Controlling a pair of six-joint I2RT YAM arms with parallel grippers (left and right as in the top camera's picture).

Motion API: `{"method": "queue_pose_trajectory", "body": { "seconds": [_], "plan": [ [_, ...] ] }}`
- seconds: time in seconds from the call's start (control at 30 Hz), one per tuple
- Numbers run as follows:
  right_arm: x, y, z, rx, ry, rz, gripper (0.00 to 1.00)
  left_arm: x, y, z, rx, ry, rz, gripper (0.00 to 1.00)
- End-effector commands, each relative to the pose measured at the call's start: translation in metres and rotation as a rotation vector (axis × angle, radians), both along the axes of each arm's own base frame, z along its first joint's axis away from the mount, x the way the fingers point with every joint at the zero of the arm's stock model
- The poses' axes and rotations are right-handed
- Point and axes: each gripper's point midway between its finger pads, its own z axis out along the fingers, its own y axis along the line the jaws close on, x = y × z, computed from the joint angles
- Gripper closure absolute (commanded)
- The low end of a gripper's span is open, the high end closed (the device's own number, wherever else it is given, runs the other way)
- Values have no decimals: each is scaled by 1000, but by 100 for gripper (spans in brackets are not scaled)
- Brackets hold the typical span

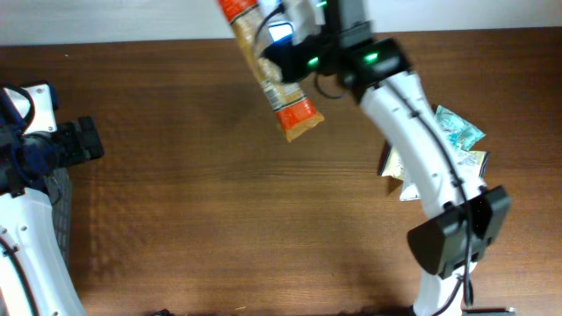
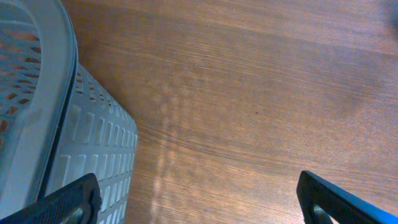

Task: Scan the item barcode
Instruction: 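Hold the spaghetti pack in front of the white scanner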

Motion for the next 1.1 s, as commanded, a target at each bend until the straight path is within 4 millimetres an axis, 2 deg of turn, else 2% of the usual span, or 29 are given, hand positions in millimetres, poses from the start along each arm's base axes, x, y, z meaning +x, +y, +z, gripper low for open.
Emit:
{"method": "queue_pose_trajectory", "body": {
  "seconds": [0.0, 0.1, 0.17, 0.3, 0.4, 0.5, 0.57, 0.9, 1.07],
  "plan": [
    [24, 1, 21, -377, -389, -24, 96, 0, -1, 2, 12, -3, -14, 1],
    [48, 17, -3, -537, -518, 8, 96, 0, -1, 2, 12, -3, -14, 1],
    [75, 16, -9, -625, -621, -38, 96, 0, -1, 2, 13, -2, -14, 1],
    [108, 28, -20, -776, -827, 2, 96, 0, -1, 2, 13, -3, -14, 1],
    [141, 25, -29, -868, -1002, -15, 96, 0, -1, 2, 12, -3, -14, 1],
    [160, 15, -44, -920, -1075, -22, 96, 0, -1, 2, 12, -3, -14, 1],
    [164, 14, -53, -898, -1080, 15, 96, 0, -1, 2, 12, -3, -14, 1],
    [158, 31, -47, -822, -1139, 85, 96, 0, -1, 2, 12, -3, -14, 1],
    [158, 31, -47, -820, -1141, 85, 96, 0, -1, 2, 12, -3, -14, 1]
  ]
}}
